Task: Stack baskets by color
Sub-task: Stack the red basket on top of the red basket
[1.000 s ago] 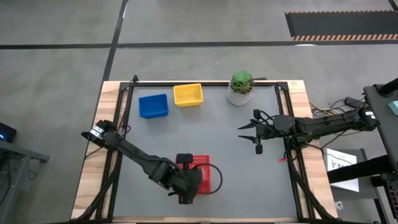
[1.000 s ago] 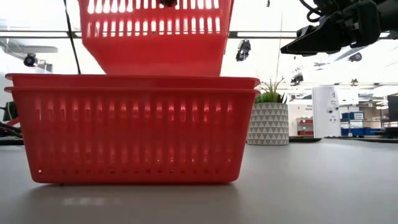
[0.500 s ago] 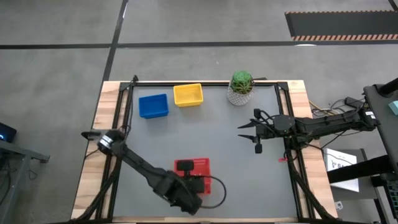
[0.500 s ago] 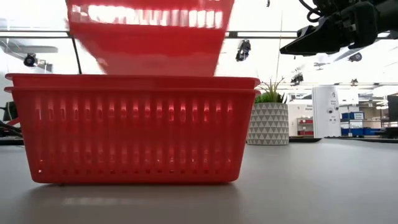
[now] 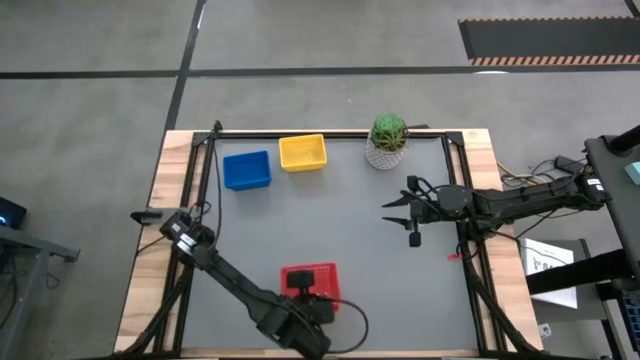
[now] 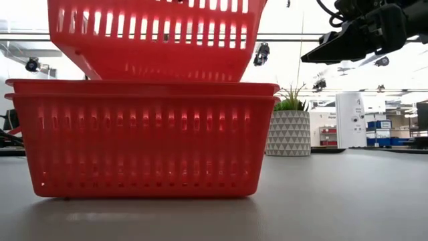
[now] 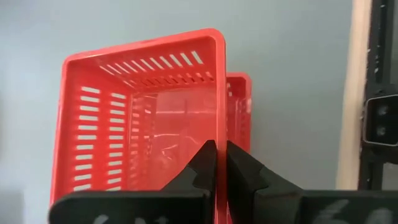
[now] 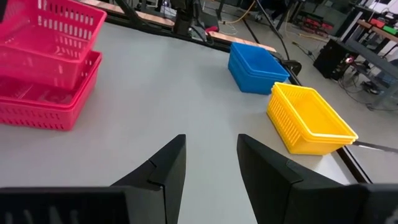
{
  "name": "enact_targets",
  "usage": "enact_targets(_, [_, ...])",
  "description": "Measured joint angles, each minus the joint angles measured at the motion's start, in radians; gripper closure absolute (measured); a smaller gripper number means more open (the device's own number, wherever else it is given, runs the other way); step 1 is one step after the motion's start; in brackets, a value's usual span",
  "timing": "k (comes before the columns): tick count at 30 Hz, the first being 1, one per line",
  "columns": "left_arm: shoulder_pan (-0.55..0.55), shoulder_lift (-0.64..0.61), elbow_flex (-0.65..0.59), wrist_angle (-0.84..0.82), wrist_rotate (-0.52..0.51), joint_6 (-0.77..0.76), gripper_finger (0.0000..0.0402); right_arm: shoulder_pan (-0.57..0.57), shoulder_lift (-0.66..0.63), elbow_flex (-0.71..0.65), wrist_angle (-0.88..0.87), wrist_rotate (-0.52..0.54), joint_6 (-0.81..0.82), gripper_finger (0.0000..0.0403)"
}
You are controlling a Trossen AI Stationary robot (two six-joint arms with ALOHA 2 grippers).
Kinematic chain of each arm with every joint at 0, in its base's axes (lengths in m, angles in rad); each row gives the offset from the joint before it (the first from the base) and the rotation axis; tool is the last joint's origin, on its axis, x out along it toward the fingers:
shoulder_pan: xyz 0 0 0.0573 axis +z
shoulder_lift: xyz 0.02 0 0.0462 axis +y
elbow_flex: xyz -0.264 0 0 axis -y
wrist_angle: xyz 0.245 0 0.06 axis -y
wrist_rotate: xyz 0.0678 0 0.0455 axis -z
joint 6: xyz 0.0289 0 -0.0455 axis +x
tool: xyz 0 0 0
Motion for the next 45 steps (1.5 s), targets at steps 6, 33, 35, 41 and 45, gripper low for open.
enact_targets(6, [-0.004,0.007,-0.011,0.045,0.000,-0.001,0.0402,0.000,0.000,-0.005,0.001,0.000,0.003,0.0266])
enact_targets(33, [-0.005,0.014,-0.076,0.110,-0.002,-0.004,0.0402,0.000,0.000,-0.013,0.001,0.000,0.005,0.0266])
enact_targets(35, [-0.005,0.014,-0.080,0.111,-0.002,-0.004,0.0402,0.000,0.000,-0.013,0.001,0.000,0.006,0.0266])
enact_targets(41, [-0.005,0.014,-0.108,0.135,-0.001,-0.005,0.0388,0.000,0.000,-0.013,0.001,0.000,0.007,0.0266])
enact_targets(45, [-0.005,0.006,-0.135,0.161,0.005,-0.005,0.0372,0.000,0.000,-0.013,0.001,0.000,0.007,0.0266])
